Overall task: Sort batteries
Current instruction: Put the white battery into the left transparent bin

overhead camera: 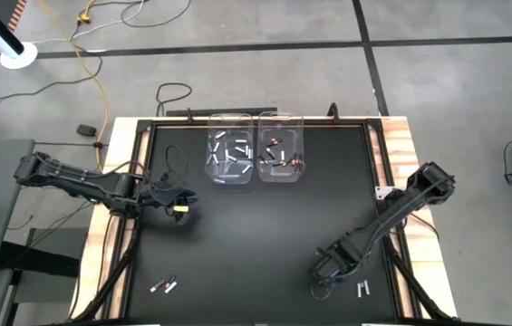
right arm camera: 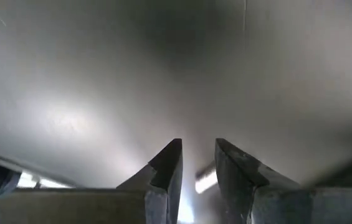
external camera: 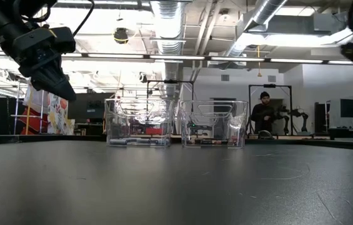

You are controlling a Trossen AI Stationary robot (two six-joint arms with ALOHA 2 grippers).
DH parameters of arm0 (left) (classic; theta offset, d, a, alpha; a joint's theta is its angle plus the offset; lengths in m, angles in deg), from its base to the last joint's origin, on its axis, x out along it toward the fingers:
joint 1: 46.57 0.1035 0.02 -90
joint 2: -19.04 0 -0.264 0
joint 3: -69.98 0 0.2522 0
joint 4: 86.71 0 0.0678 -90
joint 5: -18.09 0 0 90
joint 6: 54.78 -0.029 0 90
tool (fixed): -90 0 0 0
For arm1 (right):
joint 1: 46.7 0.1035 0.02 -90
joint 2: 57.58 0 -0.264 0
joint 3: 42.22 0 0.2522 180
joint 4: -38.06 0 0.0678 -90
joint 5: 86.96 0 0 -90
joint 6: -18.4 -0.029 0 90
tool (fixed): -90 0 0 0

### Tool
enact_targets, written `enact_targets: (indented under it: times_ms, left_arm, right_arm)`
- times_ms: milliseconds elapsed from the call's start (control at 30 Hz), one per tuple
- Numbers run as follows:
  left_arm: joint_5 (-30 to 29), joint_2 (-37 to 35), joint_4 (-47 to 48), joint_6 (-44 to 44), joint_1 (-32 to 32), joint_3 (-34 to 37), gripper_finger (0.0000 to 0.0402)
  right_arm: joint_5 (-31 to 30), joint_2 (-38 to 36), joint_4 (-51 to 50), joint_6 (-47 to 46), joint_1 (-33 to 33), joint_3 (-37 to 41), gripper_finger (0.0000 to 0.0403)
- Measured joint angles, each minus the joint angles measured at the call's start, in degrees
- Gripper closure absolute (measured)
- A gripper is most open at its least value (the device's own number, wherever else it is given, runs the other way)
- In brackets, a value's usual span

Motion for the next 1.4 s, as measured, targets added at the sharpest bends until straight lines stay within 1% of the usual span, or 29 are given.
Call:
enact_targets:
  times_ms: [200, 333, 400, 467, 533, 600, 633, 700, 867, 933, 1100, 1267, 1400]
  left_arm:
    - [0.42, 0.02, -5.65, -0.88, 0.0, 0.0, 0.0301]
    - [0.48, 0.02, -6.15, -3.42, 0.0, 0.0, 0.0301]
    - [0.5, 0.02, -5.48, -3.39, 0.0, 0.0, 0.0301]
    - [0.55, 0.02, -5.05, -3.16, 0.0, 0.0, 0.0301]
    - [0.57, 0.02, -3.94, -2.95, 0.0, 0.0, 0.0301]
    - [0.59, 0.02, -3.52, -2.95, 0.0, 0.0, 0.0301]
    - [0.59, 0.02, -3.41, -3.18, 0.0, 0.0, 0.0301]
    - [0.59, 0.02, -3.29, -4.2, 0.0, 0.0, 0.0301]
    - [0.61, 0.02, -3.3, -4.89, 0.0, 0.0, 0.0301]
    - [0.59, 0.02, -3.39, -4.44, 0.0, 0.0, 0.0301]
    - [0.63, 0.02, -3.35, -2.55, 0.0, 0.0, 0.0301]
    - [0.66, 0.02, -3.36, -1.18, 0.0, 0.0, 0.0301]
    - [0.65, 0.02, -3.36, -1.07, 0.0, 0.0, 0.0301]
  right_arm:
    - [-8.31, -0.47, 0.11, 5.26, -1.31, 0.0, 0.029]
    - [-12.0, -2.24, 0.36, 4.92, -2.55, 0.02, 0.029]
    - [-14.5, -3.29, 0.87, 2.35, -2.82, 0.02, 0.029]
    - [-17.26, -4.3, 1.28, -2.69, -2.18, 0.02, 0.029]
    - [-17.98, -5.03, 1.25, -8.62, -0.96, 0.02, 0.029]
    - [-17.02, -5.38, 1.24, -13.97, 0.57, 0.02, 0.029]
    - [-15.44, -5.4, 1.22, -15.78, 1.24, 0.02, 0.029]
    - [-10.82, -5.4, 1.2, -16.93, 2.77, 0.04, 0.029]
    - [3.17, -3.56, 0.97, -18.87, 6.79, 0.25, 0.029]
    - [6.6, -3.05, 3.11, -21.97, 8.28, 1.64, 0.029]
    - [6.91, -2.53, 14.21, -29.01, 10.68, 6.59, 0.029]
    - [5.54, -2.54, 13.92, -31.2, 11.67, 7.98, 0.029]
    - [4.43, -2.54, 15.67, -32.57, 12.04, 9.87, 0.029]
